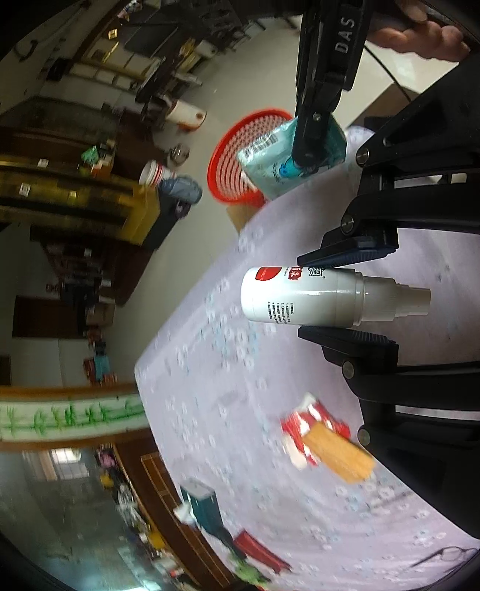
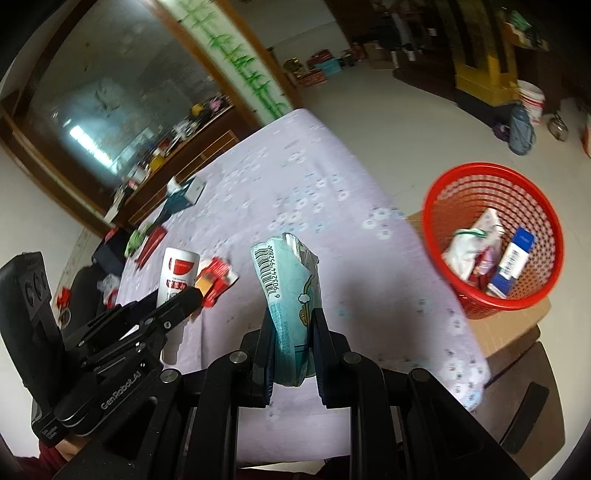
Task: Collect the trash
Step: 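Carry the spray bottle and tissue pack with both tools toward the red wastebasket, then open both tools over the red wastebasket to drop the bottle and pack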
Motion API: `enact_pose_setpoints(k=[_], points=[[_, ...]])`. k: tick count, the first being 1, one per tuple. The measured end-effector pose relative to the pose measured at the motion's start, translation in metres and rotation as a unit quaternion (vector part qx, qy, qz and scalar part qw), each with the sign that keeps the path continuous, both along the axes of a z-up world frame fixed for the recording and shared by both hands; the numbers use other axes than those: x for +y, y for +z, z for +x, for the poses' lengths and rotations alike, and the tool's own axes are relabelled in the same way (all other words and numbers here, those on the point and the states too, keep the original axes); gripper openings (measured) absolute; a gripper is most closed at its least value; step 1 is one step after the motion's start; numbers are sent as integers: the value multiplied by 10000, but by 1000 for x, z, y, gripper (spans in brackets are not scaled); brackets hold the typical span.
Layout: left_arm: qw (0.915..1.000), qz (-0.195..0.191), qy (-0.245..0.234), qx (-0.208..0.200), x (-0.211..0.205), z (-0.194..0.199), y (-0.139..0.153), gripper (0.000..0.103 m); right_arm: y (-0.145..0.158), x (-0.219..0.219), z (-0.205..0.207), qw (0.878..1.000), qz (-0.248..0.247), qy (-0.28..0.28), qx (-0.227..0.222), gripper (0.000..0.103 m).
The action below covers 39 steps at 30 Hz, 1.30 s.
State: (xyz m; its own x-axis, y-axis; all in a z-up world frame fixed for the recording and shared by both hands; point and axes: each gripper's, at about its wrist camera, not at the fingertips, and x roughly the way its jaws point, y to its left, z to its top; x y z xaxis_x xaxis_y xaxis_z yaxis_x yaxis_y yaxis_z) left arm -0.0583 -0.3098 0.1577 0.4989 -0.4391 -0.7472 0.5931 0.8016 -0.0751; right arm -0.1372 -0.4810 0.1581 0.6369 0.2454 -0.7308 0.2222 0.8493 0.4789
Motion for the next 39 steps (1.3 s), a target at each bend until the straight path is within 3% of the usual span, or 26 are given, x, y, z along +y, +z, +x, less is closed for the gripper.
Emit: enact_pose_setpoints(k=[9,17,27,28,31,39], points=[[9956,-275,-767,458,-68,6,3,29,8,-71,-23,9965,137,-820,-124,19],[9880,-223,-1389,645,-149,6,-5,29,9,-142,-34,9879,126,-1536,-140,19],[9842,-152,-1628,680,-232,20,-19,29,-2,-200,-17,9822,144,-1874,19,22],[9848,-145,-1595,672,-236,22,-20,29,-2,-203,-14,9819,57,-1894,46,23],[9849,-167,-1536,776,-238,29,-23,30,-6,-212,-8,9813,-74,-1916,136,38],[9902,-108,-1241,633,-200,30,-21,45,-6,-203,-9,9839,-78,-1778,138,42]])
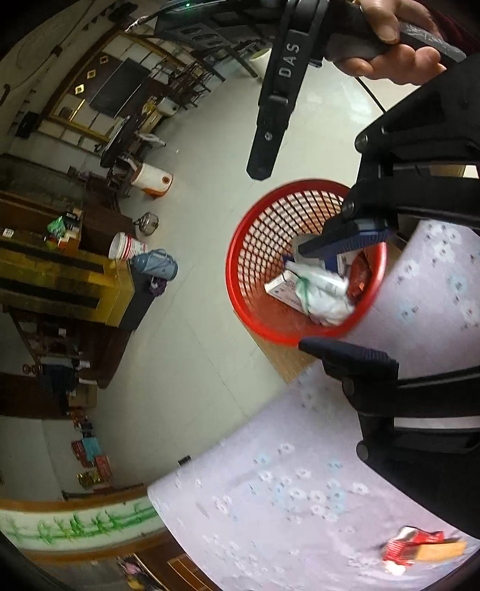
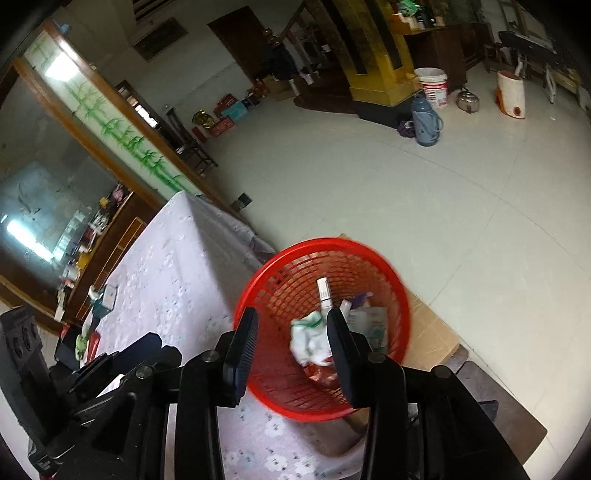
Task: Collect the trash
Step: 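Open both tools over the red wastebasket to drop the bottle and pack, then swing both tools back over the trash on the table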
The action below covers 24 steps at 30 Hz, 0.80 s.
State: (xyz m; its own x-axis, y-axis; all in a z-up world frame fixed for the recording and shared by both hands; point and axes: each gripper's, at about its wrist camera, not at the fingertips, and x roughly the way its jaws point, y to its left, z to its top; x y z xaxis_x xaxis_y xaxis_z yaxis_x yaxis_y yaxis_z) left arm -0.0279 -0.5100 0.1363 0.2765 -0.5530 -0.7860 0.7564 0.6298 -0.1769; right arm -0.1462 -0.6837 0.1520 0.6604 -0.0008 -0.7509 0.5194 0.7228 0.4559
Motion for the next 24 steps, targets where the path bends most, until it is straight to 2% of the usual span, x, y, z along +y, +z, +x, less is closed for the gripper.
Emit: enact_pose_setpoints(k=[7,14,19,24], points=[[9990,94,432,-10,62,-2,-6,50,-3,55,18,9979,243,600,-25,45],[9940,87,1089,-35,151,3,-8,59,-12,126,38,9905,300,1334,138,47],[9859,124,1665,-139,227,14,-10,63,-16,171,47,9839,289,1753,212,48],[9738,576,2150,-462,305,31,-23,66,-13,203,50,9792,189,2006,242,48]])
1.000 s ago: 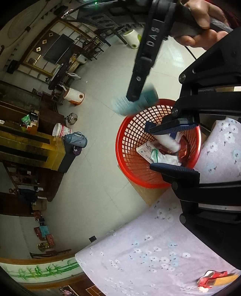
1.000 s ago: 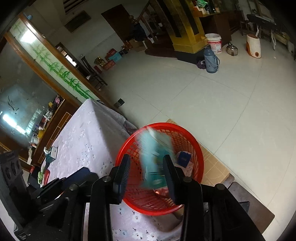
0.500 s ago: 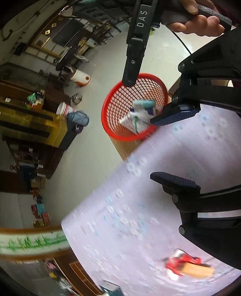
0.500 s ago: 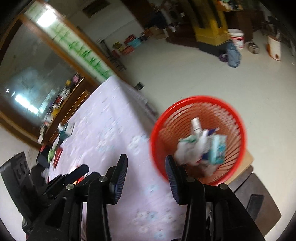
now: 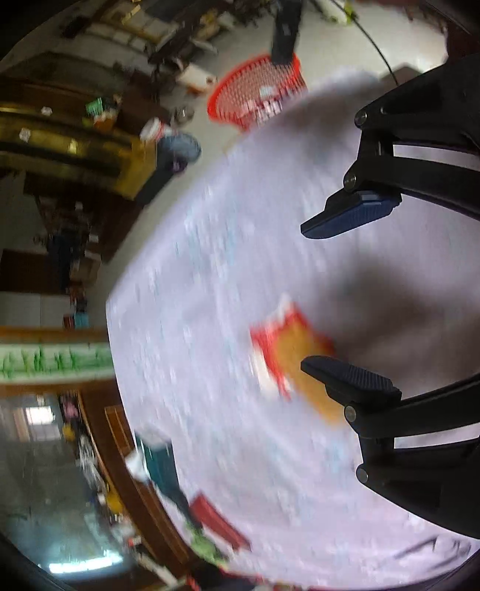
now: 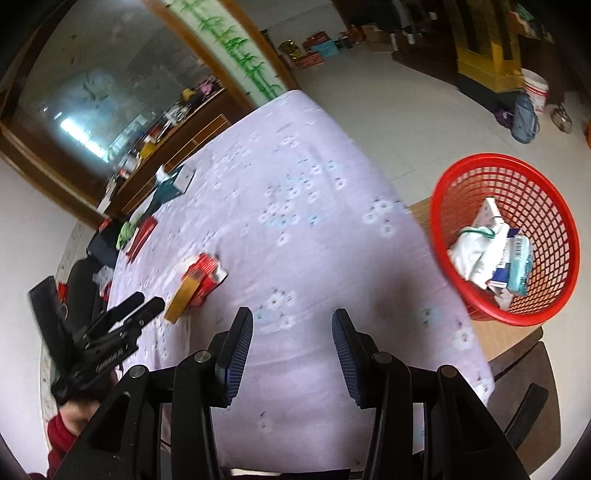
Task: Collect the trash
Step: 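Swing both tools back over the trash on the table, then grasp the orange medicine box with the left tool while the right tool grasps the red snack wrapper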
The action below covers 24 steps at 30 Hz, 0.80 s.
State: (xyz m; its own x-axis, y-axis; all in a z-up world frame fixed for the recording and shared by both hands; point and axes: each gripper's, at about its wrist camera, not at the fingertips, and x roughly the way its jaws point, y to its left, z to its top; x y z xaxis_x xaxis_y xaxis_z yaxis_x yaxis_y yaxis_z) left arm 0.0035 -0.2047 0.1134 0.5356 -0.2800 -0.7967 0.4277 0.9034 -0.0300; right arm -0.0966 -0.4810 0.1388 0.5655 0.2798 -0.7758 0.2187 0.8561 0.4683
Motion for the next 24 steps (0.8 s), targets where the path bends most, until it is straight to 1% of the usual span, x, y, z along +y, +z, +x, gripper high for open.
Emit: enact_pose_setpoints(k=[2,4,6,7,8,9,10,12,15,19,21,24], points=[[9998,170,140,-24,25,8,-10,67,1,8,-1,10000,-43,45,23,49],[9996,182,201,110,49,20,-21,68,1,14,-3,9999,-92,64,40,49],[9991,250,199,274,61,30,-33,68,2,15,-6,9999,-129,51,61,49],[9990,274,117,329,62,33,-38,68,3,16,-7,9999,-145,37,70,49],[9987,270,-77,421,61,37,-44,69,4,18,-8,9998,-162,23,80,49],[9985,315,-143,435,59,39,-48,69,4,19,-10,9998,-188,8,98,49],[9979,458,-175,420,55,42,-54,69,5,19,-9,9997,-206,-4,112,49],[9964,569,-384,500,48,45,-62,69,7,19,-13,9996,-241,-46,130,49],[9941,874,-427,478,38,54,-76,69,8,17,-17,9993,-298,-126,167,49],[9920,1083,-530,377,30,61,-86,69,7,12,-22,9988,-331,-264,235,49],[9926,1023,-547,369,27,66,-89,66,6,11,-23,9987,-329,-296,254,49],[9951,873,-370,279,29,69,-87,60,6,13,-21,9987,-334,-274,275,49]])
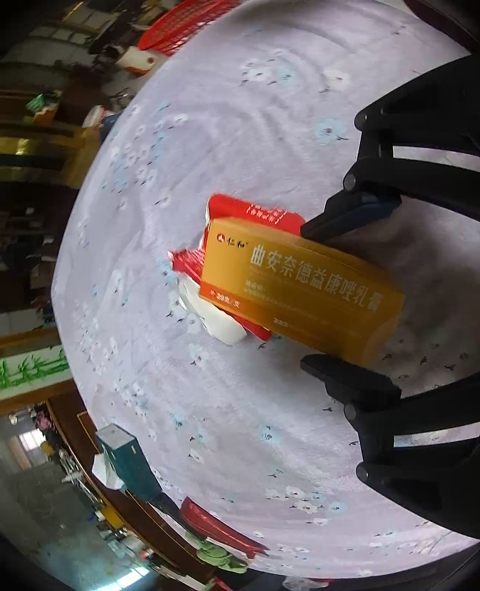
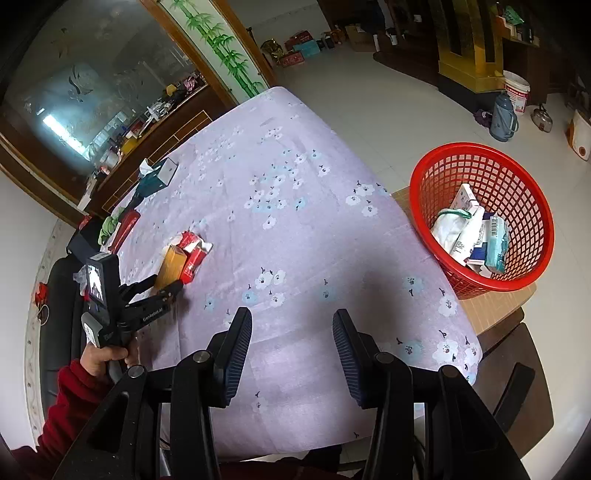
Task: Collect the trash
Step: 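Grasp the orange medicine box with the left tool while the right tool grasps the red snack wrapper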
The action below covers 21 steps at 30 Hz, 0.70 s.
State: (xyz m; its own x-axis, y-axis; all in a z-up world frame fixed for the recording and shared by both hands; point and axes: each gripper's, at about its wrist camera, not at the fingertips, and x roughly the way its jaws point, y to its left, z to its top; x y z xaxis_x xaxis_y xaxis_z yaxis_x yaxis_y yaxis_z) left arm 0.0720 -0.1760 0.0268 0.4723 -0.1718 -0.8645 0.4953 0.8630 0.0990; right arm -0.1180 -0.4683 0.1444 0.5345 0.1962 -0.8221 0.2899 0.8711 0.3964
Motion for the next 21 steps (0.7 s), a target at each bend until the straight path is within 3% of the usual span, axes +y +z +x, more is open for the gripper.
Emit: enact_pose_setpoints(k=[4,12,21], points=[[9992,-267,303,-10,11,-3,4,55,-4,12,13,9998,55,193,60,49],[9931,-773,860,-193,50,-41,29,55,-19,63,72,9942,537,927,123,49],[9870,-935,1225,-447,87,-90,51,55,-79,129,170,9861,1238,911,625,49]])
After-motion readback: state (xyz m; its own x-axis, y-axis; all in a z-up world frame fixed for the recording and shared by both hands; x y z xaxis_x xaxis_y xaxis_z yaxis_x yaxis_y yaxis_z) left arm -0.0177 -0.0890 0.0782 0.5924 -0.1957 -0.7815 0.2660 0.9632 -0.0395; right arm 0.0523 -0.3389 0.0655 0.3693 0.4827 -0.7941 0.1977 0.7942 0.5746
